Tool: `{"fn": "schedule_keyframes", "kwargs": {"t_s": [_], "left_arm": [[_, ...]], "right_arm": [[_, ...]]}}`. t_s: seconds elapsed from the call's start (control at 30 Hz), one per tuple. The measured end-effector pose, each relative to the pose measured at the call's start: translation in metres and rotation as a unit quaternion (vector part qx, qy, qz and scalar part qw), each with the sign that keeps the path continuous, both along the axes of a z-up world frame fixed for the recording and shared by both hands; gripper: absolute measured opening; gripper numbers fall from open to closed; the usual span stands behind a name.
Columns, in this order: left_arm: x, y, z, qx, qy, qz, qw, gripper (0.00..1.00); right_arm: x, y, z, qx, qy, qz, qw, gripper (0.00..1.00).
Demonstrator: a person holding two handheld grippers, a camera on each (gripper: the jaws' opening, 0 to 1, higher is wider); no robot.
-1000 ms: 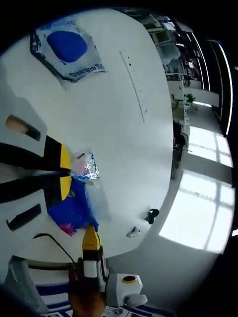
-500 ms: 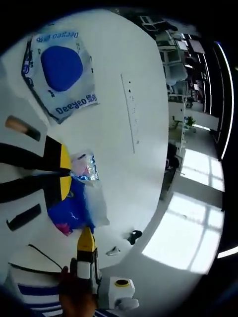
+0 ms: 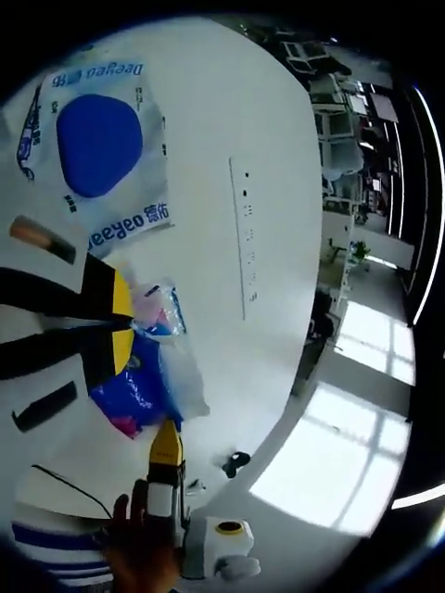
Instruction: Arrange the tabletop items into an orderly group along one side of the table until the central work area is clear of visible clutter.
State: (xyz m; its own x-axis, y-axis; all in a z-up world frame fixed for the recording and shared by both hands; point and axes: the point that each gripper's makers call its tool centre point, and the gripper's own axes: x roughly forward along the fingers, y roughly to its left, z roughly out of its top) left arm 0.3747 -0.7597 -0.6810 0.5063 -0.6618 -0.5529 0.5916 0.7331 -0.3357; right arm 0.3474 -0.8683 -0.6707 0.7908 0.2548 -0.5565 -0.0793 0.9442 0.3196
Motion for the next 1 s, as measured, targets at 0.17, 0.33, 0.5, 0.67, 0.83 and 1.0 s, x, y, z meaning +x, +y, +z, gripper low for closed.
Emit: {"fn": "schedule_keyframes", "kwargs": {"t_s": [0.17, 0.33, 0.5, 0.67, 0.83, 1.0], "left_arm": [[0.011, 0.008, -0.010, 0.007, 0.012, 0.014, 0.9998, 0.00], [0.021, 0.013, -0.016, 0.010, 0.017, 0.024, 0.9995, 0.01], [0.028, 0.013, -0.020, 0.008, 0.027, 0.038, 0.9989, 0.01], [0.031, 0.013, -0.027, 0.017, 0.043, 0.039, 0.9982, 0.01], [0.033, 0.011, -0.030, 0.020, 0.053, 0.038, 0.9977, 0.02], [0.035, 0.010, -0.032, 0.022, 0.062, 0.041, 0.9970, 0.03]], "right_arm": [[0.013, 0.006, -0.008, -0.004, 0.007, 0.012, 0.9999, 0.00], [0.022, 0.011, -0.015, -0.005, 0.013, 0.021, 0.9997, 0.00], [0.033, 0.011, -0.023, -0.009, 0.020, 0.022, 0.9995, 0.00], [0.039, 0.009, -0.030, -0.006, 0.028, 0.015, 0.9995, 0.00], [0.042, 0.009, -0.035, -0.007, 0.032, 0.011, 0.9994, 0.00], [0.046, 0.007, -0.040, -0.005, 0.036, 0.007, 0.9993, 0.00]]}}
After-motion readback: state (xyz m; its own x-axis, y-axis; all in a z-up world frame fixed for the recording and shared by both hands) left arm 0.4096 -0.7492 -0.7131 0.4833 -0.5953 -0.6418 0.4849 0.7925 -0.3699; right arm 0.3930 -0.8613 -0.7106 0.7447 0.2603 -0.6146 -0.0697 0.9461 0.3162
